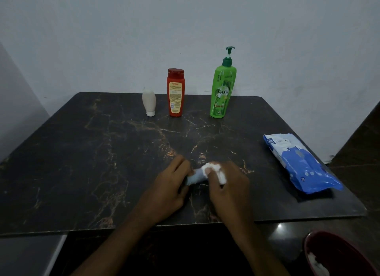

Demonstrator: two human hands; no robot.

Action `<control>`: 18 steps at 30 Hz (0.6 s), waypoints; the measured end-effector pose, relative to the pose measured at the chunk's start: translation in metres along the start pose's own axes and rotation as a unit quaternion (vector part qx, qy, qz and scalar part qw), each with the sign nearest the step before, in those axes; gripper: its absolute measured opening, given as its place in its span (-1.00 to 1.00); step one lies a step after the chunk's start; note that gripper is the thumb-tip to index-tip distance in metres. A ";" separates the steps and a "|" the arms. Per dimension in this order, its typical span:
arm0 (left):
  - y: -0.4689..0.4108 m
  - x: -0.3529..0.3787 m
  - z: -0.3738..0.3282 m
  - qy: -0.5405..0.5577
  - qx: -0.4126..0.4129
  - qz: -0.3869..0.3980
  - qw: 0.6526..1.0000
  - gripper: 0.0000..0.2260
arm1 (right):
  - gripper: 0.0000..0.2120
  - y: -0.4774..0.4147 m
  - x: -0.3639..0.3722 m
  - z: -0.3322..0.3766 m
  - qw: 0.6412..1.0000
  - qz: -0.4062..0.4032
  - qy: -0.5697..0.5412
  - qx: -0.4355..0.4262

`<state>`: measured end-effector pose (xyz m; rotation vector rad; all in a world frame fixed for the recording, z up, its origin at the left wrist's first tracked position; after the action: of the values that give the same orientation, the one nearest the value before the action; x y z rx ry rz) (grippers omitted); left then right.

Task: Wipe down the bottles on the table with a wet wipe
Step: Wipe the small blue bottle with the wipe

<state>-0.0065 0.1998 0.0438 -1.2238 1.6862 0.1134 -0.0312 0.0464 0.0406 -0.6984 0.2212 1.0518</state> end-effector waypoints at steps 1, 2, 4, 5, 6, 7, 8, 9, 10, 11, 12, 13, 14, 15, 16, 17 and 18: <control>0.000 0.000 -0.001 -0.006 0.005 -0.001 1.000 -0.76 | -0.93 -0.006 -0.004 -0.016 0.999 -0.002 0.004 0.050; 0.000 0.000 -0.002 -0.010 0.008 0.000 1.000 -0.77 | -0.87 -0.011 -0.006 -0.029 0.996 0.005 0.005 0.092; 0.000 0.001 -0.003 -0.015 0.015 0.002 1.000 -0.77 | -0.82 -0.014 -0.006 -0.043 0.989 0.032 0.005 0.147; 0.000 0.001 -0.004 -0.019 0.018 0.003 1.000 -0.77 | -0.83 -0.013 -0.006 -0.038 0.989 0.038 0.007 0.142; 0.000 0.001 -0.004 -0.021 0.021 0.004 1.000 -0.76 | -0.87 -0.011 -0.004 -0.026 0.993 0.040 0.005 0.110; 0.000 0.001 -0.005 -0.021 0.024 0.004 0.999 -0.74 | -0.91 -0.008 -0.002 -0.008 0.998 0.037 0.000 0.055; 0.000 0.001 -0.005 -0.018 0.027 0.003 0.999 -0.73 | -0.95 -0.003 0.003 0.010 0.999 0.040 0.004 -0.009; 0.000 0.001 -0.005 -0.015 0.026 0.000 1.000 -0.71 | -0.95 0.003 0.009 0.026 0.996 0.047 0.020 -0.069; 0.000 0.000 -0.005 -0.013 0.022 -0.003 1.000 -0.71 | -0.93 0.010 0.016 0.036 0.991 0.060 0.043 -0.112; 0.000 0.000 -0.004 -0.011 0.017 -0.005 1.000 -0.71 | -0.90 0.015 0.021 0.039 0.987 0.067 0.064 -0.135; 0.000 -0.001 -0.003 -0.009 0.014 -0.007 1.000 -0.73 | -0.89 0.014 0.021 0.037 0.986 0.064 0.074 -0.138; 0.001 -0.001 -0.003 -0.009 0.013 -0.007 1.000 -0.75 | -0.89 0.010 0.018 0.031 0.988 0.054 0.075 -0.123; 0.001 -0.002 -0.003 -0.012 0.012 -0.007 1.000 -0.75 | -0.90 0.004 0.012 0.019 0.993 0.041 0.071 -0.088; 0.000 -0.002 -0.002 -0.015 0.011 -0.008 1.000 -0.75 | -0.90 -0.002 0.006 0.005 0.997 0.029 0.062 -0.037; 0.000 -0.003 -0.002 -0.017 0.010 -0.010 1.000 -0.74 | -0.89 -0.009 0.002 -0.014 0.998 0.023 0.054 0.018; 0.000 -0.004 -0.002 -0.016 0.010 -0.012 1.000 -0.73 | -0.87 -0.015 -0.001 -0.030 0.996 0.026 0.051 0.065; 0.000 -0.004 -0.002 -0.016 0.009 -0.013 1.000 -0.73 | -0.84 -0.019 -0.002 -0.043 0.993 0.039 0.052 0.100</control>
<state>-0.0080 0.2012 0.0475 -1.2247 1.6401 0.0999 -0.0094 0.0125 0.0159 -0.5660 0.4408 1.0521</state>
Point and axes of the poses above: each hand's wrist, its own y-axis away from the middle knuckle, its own x-axis out of the palm, z = x × y, the point moved 9 cm from there along -y, towards the middle knuckle, and after that the axes turned 2 degrees about -x, right-handed, at the moved point
